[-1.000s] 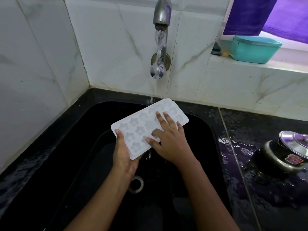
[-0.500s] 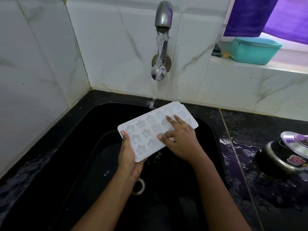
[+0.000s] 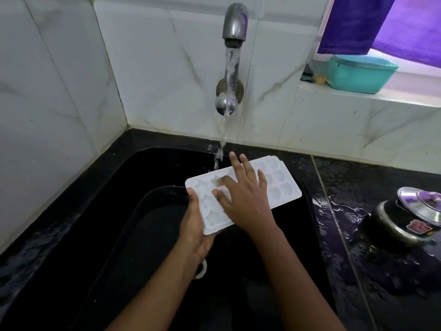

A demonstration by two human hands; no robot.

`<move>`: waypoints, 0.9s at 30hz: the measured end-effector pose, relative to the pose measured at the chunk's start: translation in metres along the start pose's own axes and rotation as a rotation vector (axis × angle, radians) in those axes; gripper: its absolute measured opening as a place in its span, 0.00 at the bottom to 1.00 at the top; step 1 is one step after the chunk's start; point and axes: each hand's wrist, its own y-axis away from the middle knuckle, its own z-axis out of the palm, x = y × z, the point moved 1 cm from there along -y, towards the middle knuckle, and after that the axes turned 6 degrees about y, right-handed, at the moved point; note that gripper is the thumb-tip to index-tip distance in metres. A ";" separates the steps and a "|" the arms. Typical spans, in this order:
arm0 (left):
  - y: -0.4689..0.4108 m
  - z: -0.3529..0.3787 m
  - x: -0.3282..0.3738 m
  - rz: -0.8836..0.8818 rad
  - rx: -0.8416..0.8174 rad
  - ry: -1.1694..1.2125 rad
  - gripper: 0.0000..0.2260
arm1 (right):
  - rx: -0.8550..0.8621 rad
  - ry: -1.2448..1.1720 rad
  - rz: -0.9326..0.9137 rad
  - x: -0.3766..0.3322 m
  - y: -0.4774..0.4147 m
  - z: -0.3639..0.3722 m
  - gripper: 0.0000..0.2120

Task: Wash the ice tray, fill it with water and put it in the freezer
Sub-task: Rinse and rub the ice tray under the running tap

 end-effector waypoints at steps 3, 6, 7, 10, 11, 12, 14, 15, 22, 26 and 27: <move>0.001 0.001 0.000 0.000 0.004 -0.013 0.31 | -0.057 0.081 -0.001 -0.007 -0.001 -0.003 0.26; 0.000 0.001 0.000 0.000 -0.002 0.004 0.27 | -0.215 0.073 -0.039 -0.005 -0.003 -0.008 0.23; 0.000 0.002 -0.001 -0.005 -0.004 0.005 0.27 | -0.213 0.068 -0.022 -0.001 -0.004 -0.011 0.22; -0.002 0.003 -0.005 0.003 -0.002 -0.035 0.27 | -0.168 0.073 0.036 0.003 -0.008 -0.017 0.20; -0.002 0.003 -0.005 0.009 -0.003 -0.015 0.27 | -0.179 0.082 0.016 0.001 -0.008 -0.016 0.21; -0.003 0.002 -0.003 0.019 0.007 0.009 0.26 | -0.204 0.092 -0.022 -0.001 -0.008 -0.015 0.21; -0.004 0.000 0.001 0.030 0.021 0.024 0.25 | -0.247 0.089 -0.072 -0.002 -0.007 -0.012 0.22; -0.005 -0.001 0.001 0.034 0.028 0.019 0.26 | -0.243 0.071 -0.058 -0.001 -0.008 -0.011 0.21; -0.007 -0.004 0.001 0.033 0.017 0.037 0.26 | -0.186 0.069 -0.066 -0.005 -0.010 -0.001 0.20; -0.007 -0.003 -0.001 0.028 -0.002 0.004 0.25 | -0.140 0.018 0.031 0.005 -0.011 0.000 0.19; -0.007 -0.003 -0.002 0.020 -0.010 0.008 0.26 | -0.111 0.013 0.034 0.002 -0.011 0.001 0.21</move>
